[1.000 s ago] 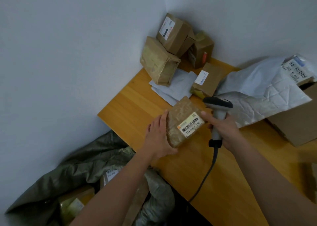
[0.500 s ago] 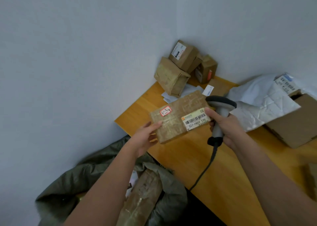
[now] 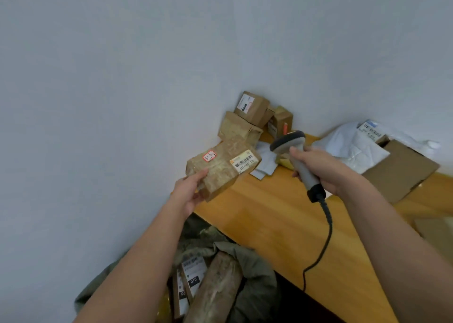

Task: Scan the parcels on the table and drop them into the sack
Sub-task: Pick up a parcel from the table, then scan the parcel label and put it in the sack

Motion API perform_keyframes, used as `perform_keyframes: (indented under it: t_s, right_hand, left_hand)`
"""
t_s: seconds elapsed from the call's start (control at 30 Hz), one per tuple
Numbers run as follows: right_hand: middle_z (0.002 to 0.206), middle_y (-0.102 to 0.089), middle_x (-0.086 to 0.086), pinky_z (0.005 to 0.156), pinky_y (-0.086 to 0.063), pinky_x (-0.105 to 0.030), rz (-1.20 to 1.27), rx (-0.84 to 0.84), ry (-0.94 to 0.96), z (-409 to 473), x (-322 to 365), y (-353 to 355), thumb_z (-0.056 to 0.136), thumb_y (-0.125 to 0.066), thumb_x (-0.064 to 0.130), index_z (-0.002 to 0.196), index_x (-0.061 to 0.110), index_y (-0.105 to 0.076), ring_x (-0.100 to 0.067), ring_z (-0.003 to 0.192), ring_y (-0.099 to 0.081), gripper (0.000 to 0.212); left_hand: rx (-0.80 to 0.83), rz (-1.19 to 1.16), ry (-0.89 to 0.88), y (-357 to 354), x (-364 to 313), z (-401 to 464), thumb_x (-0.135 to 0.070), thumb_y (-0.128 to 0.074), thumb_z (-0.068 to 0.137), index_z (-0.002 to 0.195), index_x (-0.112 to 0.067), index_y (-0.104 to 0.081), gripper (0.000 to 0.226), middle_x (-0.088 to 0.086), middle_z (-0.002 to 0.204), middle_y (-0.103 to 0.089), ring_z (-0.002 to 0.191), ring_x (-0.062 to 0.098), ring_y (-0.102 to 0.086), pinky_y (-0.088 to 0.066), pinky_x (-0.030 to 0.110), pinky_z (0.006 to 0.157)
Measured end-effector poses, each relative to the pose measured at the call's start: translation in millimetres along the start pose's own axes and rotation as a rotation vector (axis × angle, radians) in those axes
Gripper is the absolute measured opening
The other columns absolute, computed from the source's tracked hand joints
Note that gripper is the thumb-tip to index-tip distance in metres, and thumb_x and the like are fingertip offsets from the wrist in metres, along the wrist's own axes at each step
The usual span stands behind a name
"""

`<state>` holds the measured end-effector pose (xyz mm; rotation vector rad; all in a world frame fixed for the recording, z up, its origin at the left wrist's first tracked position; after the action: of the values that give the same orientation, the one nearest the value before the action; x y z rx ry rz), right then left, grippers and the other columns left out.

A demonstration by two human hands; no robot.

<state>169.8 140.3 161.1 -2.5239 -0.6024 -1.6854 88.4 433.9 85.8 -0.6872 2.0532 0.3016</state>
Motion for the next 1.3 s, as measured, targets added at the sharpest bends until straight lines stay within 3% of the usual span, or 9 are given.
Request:
perform_keyframes:
  t_s: [0.13,0.23,0.37,0.47,0.53,0.77,1.03,1.3]
  right_hand:
    - [0.092,-0.061,-0.015,0.071,-0.05,-0.036,-0.043,0.068,0.111,-31,39,-1,0.1,-0.051,0.036,0.119,0.006,-0.056,-0.021,0.072,-0.059,0.036]
    - [0.106,-0.066,-0.016,0.07,-0.05,-0.034,-0.04,0.069,0.144,-53,57,4,0.1,-0.052,0.036,0.11,0.011,-0.059,-0.018,0.068,-0.059,0.028]
    - [0.086,-0.064,-0.007,0.052,-0.047,-0.025,-0.048,0.047,0.179,-73,73,16,0.1,-0.05,0.035,0.112,0.003,-0.06,-0.013,0.058,-0.056,0.035]
    - [0.098,-0.064,-0.018,0.048,-0.047,-0.025,-0.038,0.04,0.194,-83,81,22,0.099,-0.051,0.035,0.113,0.001,-0.06,-0.018,0.06,-0.054,0.038]
    - [0.099,-0.066,-0.014,0.045,-0.047,-0.022,-0.023,0.027,0.2,-86,85,27,0.099,-0.051,0.034,0.113,0.002,-0.06,-0.015,0.056,-0.055,0.036]
    - [0.099,-0.064,-0.014,0.045,-0.048,-0.022,0.017,0.029,0.2,-91,93,34,0.099,-0.051,0.029,0.112,0.005,-0.058,-0.015,0.054,-0.053,0.029]
    - [0.101,-0.066,-0.013,0.048,-0.049,-0.022,-0.024,0.017,0.204,-88,98,41,0.099,-0.051,0.031,0.109,0.004,-0.061,-0.016,0.056,-0.052,0.03]
    - [0.095,-0.066,-0.011,0.047,-0.048,-0.022,-0.011,0.028,0.189,-85,101,44,0.099,-0.051,0.03,0.112,0.003,-0.06,-0.016,0.054,-0.052,0.032]
  left_hand:
    - [-0.032,-0.081,-0.022,4,-8,5,-0.021,-0.075,0.084,0.125,-0.007,-0.057,0.047,0.01,0.107,-0.067,0.092,0.025,-0.065,-0.057,0.038,0.075]
    - [-0.038,-0.125,-0.04,2,-13,8,-0.019,-0.075,0.084,0.124,-0.008,-0.056,0.046,0.01,0.111,-0.067,0.094,0.023,-0.065,-0.056,0.038,0.073]
    - [-0.04,-0.148,-0.06,-3,-17,11,-0.017,-0.075,0.084,0.118,-0.011,-0.056,0.039,0.008,0.103,-0.067,0.091,0.021,-0.064,-0.055,0.038,0.069]
    - [-0.033,-0.149,-0.058,-8,-18,14,-0.017,-0.075,0.084,0.116,-0.01,-0.056,0.037,0.008,0.1,-0.067,0.09,0.021,-0.065,-0.055,0.04,0.074]
    - [-0.023,-0.153,-0.057,-13,-18,16,-0.016,-0.074,0.085,0.115,-0.01,-0.055,0.036,0.008,0.101,-0.067,0.089,0.02,-0.064,-0.054,0.04,0.075]
    - [-0.004,-0.158,-0.053,-19,-18,22,-0.015,-0.073,0.086,0.122,-0.01,-0.057,0.039,0.008,0.107,-0.068,0.092,0.021,-0.065,-0.053,0.035,0.063]
    - [-0.016,-0.159,-0.03,-16,-11,30,-0.017,-0.075,0.085,0.126,-0.009,-0.056,0.047,0.01,0.117,-0.067,0.103,0.024,-0.064,-0.054,0.037,0.069]
    - [-0.014,-0.145,-0.013,-15,-4,35,-0.016,-0.071,0.087,0.125,-0.01,-0.053,0.042,0.008,0.107,-0.066,0.105,0.026,-0.061,-0.053,0.045,0.089]
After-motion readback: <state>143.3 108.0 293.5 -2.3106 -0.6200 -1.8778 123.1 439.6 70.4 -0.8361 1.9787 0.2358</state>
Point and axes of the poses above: each hand's wrist, its own z-axis towards the middle knuckle, its own y-axis out of the back of the hand, x = y × z, the point moved 8 cm from there along z, towards the middle knuckle
